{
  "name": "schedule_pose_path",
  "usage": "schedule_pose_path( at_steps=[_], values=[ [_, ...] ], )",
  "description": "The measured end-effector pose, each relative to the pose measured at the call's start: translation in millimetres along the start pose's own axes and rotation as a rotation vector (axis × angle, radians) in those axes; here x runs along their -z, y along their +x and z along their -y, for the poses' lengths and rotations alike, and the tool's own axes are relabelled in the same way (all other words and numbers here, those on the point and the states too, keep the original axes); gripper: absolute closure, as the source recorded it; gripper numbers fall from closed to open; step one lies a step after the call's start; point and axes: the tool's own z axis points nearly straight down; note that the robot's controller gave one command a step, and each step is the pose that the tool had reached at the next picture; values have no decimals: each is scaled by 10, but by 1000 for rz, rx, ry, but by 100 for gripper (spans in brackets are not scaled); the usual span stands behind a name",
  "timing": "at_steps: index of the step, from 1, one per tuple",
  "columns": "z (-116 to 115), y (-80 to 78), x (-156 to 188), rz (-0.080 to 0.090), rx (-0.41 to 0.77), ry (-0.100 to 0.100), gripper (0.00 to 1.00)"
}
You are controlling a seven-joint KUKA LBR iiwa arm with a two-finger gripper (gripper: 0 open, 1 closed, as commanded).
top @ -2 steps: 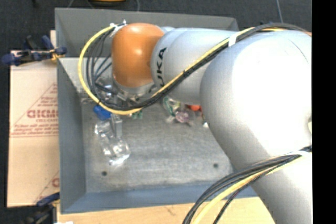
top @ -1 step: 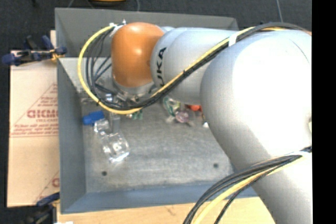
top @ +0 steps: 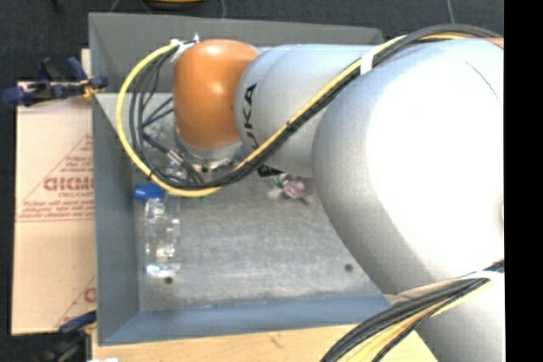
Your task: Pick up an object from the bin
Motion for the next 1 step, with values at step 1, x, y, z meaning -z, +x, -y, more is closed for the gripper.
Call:
schedule_pose_path(
  at_steps=[1],
  values=[
    [171, -243, 1455, 4, 564, 2, 100]
  ],
)
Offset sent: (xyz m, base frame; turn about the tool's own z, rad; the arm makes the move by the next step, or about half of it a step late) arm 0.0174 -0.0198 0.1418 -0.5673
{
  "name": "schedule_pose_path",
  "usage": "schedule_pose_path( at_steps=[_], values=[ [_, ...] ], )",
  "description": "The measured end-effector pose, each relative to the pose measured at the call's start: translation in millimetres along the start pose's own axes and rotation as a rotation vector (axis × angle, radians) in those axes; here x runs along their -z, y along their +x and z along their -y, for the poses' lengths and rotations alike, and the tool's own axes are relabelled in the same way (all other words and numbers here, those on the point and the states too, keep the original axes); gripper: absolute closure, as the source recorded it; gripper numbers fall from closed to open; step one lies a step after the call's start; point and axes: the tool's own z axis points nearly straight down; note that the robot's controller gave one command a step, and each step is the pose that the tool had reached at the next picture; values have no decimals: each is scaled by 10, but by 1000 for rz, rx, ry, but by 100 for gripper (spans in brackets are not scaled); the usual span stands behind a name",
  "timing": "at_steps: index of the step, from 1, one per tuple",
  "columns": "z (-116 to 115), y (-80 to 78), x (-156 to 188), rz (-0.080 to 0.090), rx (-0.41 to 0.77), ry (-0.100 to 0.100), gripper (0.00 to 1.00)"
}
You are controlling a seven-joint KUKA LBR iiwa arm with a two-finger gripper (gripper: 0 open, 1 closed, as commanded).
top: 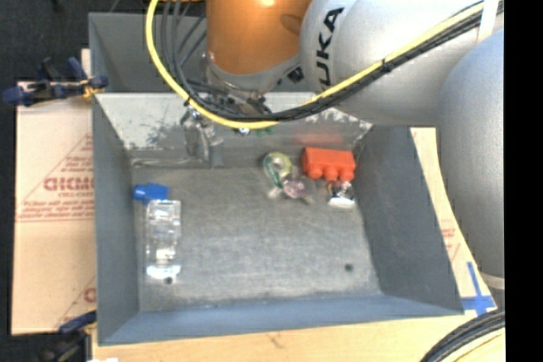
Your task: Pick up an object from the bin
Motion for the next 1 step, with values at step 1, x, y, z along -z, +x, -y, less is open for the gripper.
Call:
schedule_pose_path(
  at_steps=[1],
  values=[
    [-9, 9, -23, -4, -1, -2, 0]
  ],
)
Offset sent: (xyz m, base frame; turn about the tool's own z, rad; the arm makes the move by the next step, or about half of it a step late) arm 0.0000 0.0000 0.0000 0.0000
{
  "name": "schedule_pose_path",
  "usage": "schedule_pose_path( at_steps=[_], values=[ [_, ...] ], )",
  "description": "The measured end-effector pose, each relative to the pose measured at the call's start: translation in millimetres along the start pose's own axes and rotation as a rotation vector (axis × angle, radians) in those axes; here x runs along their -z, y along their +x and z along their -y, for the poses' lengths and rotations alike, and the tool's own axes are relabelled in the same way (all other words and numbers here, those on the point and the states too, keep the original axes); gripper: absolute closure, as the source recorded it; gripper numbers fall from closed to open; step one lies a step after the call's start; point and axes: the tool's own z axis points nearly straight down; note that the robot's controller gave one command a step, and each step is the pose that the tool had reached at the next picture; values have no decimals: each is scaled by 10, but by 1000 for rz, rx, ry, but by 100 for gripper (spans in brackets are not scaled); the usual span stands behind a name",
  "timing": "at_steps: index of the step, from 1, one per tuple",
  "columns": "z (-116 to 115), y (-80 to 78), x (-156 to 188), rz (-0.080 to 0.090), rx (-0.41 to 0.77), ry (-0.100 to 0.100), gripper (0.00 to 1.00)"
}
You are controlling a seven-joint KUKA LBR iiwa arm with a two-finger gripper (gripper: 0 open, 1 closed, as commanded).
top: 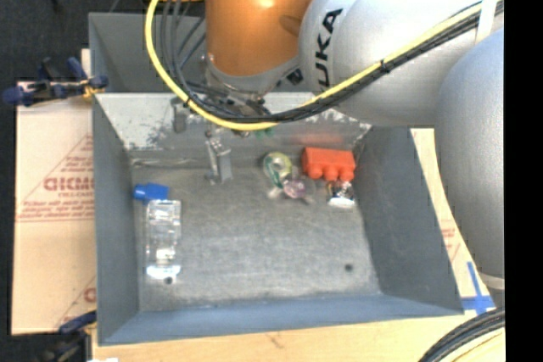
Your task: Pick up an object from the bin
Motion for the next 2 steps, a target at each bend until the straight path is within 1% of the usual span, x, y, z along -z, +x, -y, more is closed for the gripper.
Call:
schedule_pose_path(
  at_steps=[1, 2],
  values=[
    [-328, -77, -1308, -8, -42, -3, 0],
    [-474, -110, -1765, -3, 497, 1, 0]
  ],
)
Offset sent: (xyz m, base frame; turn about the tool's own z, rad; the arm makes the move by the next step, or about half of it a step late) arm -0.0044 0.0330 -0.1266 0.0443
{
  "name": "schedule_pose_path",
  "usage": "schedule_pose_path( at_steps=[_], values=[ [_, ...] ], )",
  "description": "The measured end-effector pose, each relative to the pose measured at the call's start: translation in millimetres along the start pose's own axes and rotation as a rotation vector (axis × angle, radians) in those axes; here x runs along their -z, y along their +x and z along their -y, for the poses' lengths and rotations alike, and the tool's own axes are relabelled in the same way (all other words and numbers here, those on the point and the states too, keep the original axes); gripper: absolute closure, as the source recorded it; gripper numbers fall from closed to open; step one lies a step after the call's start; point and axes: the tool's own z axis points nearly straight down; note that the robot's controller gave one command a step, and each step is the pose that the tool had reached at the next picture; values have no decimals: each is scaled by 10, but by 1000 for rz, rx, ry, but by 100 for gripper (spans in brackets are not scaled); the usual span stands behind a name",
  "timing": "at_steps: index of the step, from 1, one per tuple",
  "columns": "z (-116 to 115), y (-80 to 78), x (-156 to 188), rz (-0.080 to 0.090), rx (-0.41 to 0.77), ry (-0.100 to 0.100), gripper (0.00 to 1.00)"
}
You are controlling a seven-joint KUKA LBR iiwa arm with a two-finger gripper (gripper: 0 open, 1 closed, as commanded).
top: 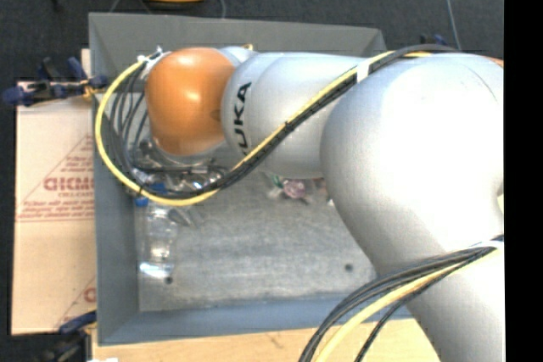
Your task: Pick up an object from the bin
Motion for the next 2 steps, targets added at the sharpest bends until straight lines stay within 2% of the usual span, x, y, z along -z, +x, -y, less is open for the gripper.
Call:
schedule_pose_path(
  at_steps=[1, 2],
  values=[
    [11, -5, 29, 0, -1, 1, 100],
    [187, -131, 1302, 11, 21, 4, 100]
  ],
)
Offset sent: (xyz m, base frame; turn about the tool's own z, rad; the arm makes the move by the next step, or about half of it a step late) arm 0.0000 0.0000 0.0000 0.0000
